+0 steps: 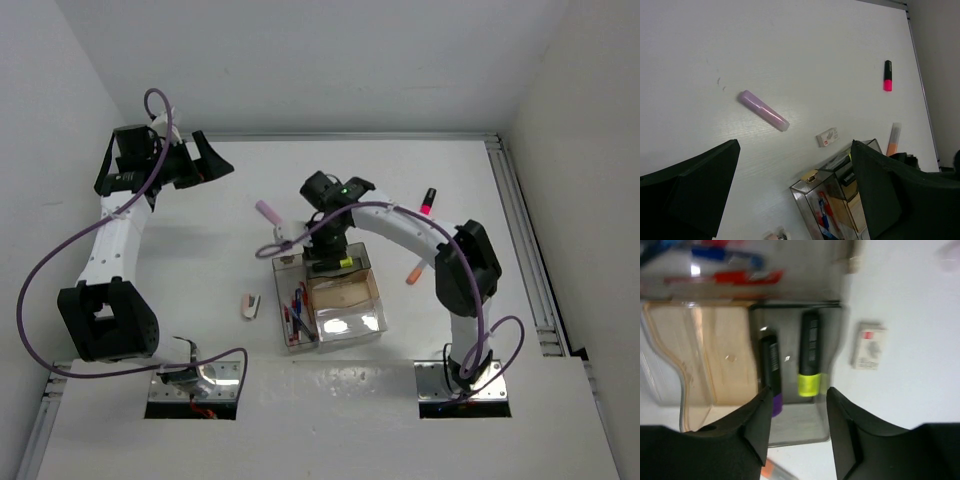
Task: Sort the stationery into containers
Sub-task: Place the stationery into the container, then grab a piece of stationery with the right arm, then place the stationery into the container, then grab a piece of stationery with the left arm
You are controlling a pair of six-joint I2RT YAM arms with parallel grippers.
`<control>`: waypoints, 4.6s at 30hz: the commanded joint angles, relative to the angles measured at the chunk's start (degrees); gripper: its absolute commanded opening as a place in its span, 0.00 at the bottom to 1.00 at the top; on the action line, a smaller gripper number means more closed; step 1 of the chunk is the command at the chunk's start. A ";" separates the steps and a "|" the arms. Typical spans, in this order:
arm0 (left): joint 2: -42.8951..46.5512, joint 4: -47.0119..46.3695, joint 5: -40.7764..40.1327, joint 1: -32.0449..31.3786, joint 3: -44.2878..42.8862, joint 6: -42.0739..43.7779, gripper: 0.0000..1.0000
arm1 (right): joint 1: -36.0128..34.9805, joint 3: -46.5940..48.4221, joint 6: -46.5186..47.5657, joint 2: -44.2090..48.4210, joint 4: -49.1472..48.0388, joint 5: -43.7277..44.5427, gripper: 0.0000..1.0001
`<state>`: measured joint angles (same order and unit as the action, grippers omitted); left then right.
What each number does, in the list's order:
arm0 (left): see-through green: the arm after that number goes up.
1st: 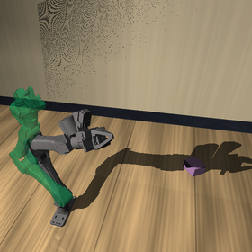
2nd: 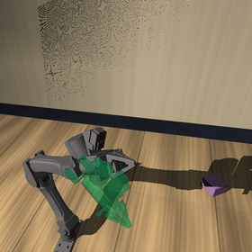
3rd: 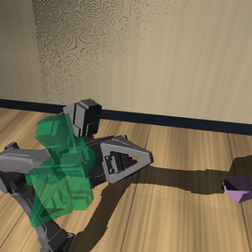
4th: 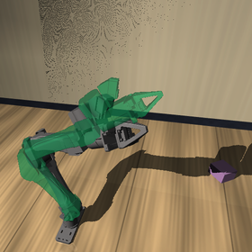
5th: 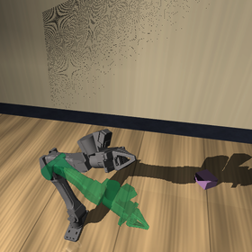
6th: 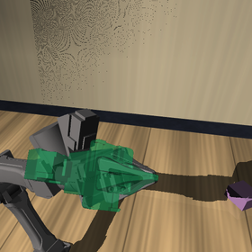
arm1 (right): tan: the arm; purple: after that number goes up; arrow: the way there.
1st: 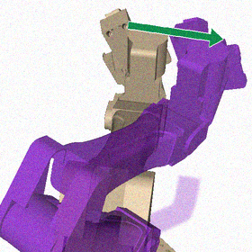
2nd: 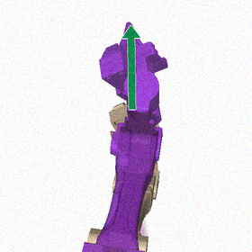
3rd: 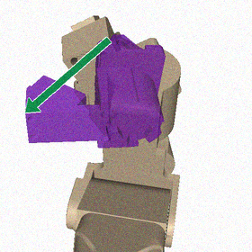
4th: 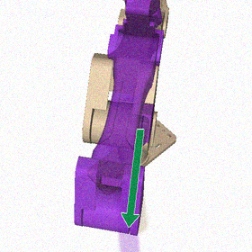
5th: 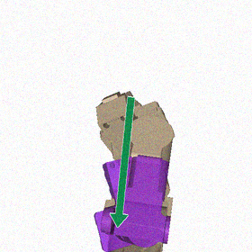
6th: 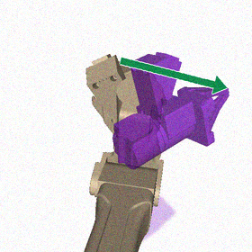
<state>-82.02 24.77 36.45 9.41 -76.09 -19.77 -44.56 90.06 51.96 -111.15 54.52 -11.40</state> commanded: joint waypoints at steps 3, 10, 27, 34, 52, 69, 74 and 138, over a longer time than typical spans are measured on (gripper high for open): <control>0.98 -2.71 -1.37 0.44 -3.01 0.35 1.00 | 11.20 9.87 -26.68 4.97 -11.49 -6.36 0.43; 0.46 -5.52 -5.86 -1.06 -2.04 -2.73 1.00 | 31.44 -1.55 -71.16 10.52 -26.13 6.08 0.51; 0.90 -4.65 -9.99 -2.11 0.42 -0.80 1.00 | 46.14 3.98 -81.23 -7.49 -26.40 15.09 0.70; 1.16 -4.82 -11.05 -1.68 1.91 -0.62 1.00 | 46.49 4.60 -80.27 -11.01 -27.54 18.17 0.67; -0.60 -4.65 -8.86 1.57 3.32 -3.25 1.00 | 46.40 4.95 -78.95 -15.94 -28.59 17.90 0.46; -0.07 -4.91 -2.98 4.39 3.76 -2.91 1.00 | 42.65 3.99 -62.36 -5.14 -24.38 -2.81 0.00; 0.72 -8.59 9.22 3.69 4.81 0.95 1.00 | 34.30 -3.30 -38.91 6.89 -22.29 -16.87 0.00; -33.55 6.42 -46.20 -30.24 -14.69 -13.45 0.94 | 35.68 -19.40 -42.03 26.95 -15.94 -24.81 0.57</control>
<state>-114.06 30.92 -8.80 -19.53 -87.74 -31.59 -9.82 70.65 11.90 -86.50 39.88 -33.34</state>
